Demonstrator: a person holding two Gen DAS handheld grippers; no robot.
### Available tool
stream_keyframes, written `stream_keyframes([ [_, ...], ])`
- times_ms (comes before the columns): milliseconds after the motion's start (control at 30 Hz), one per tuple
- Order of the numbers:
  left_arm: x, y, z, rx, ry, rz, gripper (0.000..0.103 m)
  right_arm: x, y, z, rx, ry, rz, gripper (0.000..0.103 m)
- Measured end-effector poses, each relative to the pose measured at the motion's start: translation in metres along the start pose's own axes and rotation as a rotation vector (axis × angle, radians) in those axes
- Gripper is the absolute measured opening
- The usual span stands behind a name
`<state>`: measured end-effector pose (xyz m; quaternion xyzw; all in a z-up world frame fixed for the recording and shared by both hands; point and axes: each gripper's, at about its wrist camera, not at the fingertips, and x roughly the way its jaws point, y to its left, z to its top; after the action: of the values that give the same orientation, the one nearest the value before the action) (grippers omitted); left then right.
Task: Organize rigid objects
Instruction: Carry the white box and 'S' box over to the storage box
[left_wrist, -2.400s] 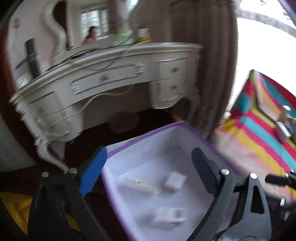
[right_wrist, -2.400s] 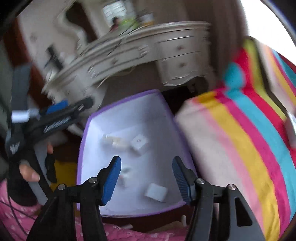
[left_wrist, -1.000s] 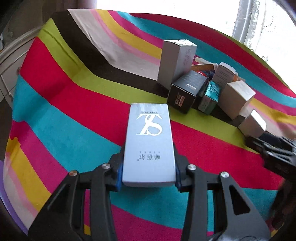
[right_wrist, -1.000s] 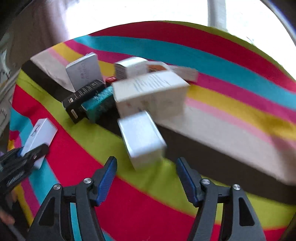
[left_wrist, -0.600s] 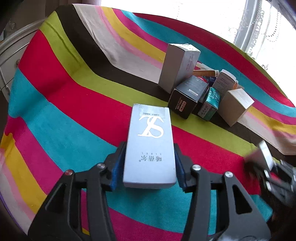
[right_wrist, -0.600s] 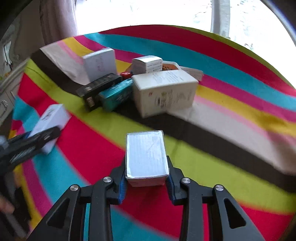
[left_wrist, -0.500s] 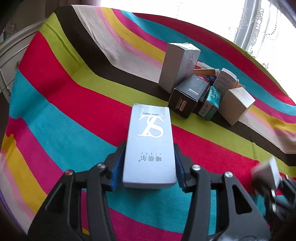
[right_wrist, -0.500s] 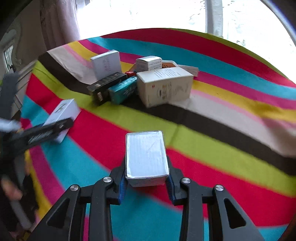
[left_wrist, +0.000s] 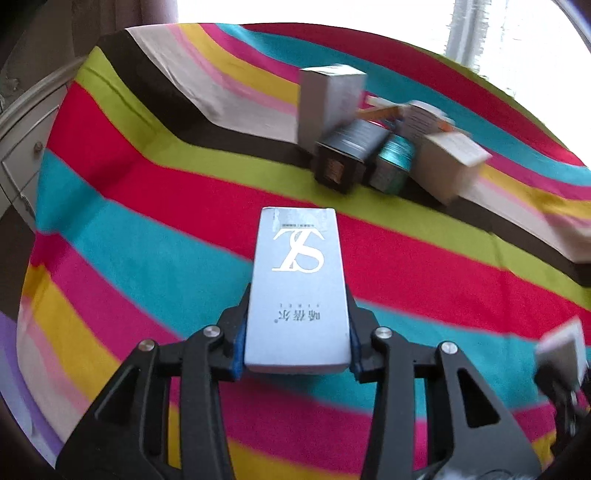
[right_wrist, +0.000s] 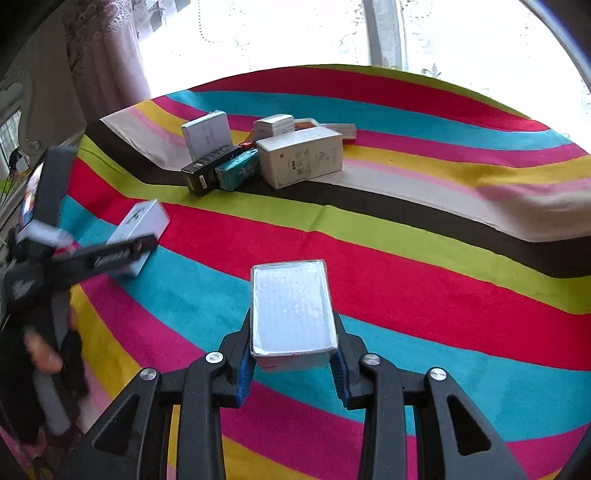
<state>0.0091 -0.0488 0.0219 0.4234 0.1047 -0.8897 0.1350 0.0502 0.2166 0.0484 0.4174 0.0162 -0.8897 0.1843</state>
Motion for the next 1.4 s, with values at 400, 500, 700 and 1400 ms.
stream_keyframes([
  [400, -0.066, -0.025, -0.042, 0.116, 0.003, -0.061, 0.045, -0.025, -0.008, -0.004, 0.034, -0.027, 0.002, 0.036],
  [500, -0.078, -0.026, -0.047, 0.129, 0.001, -0.057, 0.045, -0.031, -0.005, -0.004, 0.034, -0.035, 0.003, 0.036],
  [700, -0.096, -0.021, -0.051, 0.142, -0.009, -0.052, 0.045, -0.041, 0.001, -0.003, 0.024, -0.051, 0.011, 0.036],
  [1400, -0.146, 0.021, -0.062, 0.165, -0.055, -0.015, 0.045, -0.075, 0.064, -0.001, -0.111, -0.093, 0.082, 0.036],
])
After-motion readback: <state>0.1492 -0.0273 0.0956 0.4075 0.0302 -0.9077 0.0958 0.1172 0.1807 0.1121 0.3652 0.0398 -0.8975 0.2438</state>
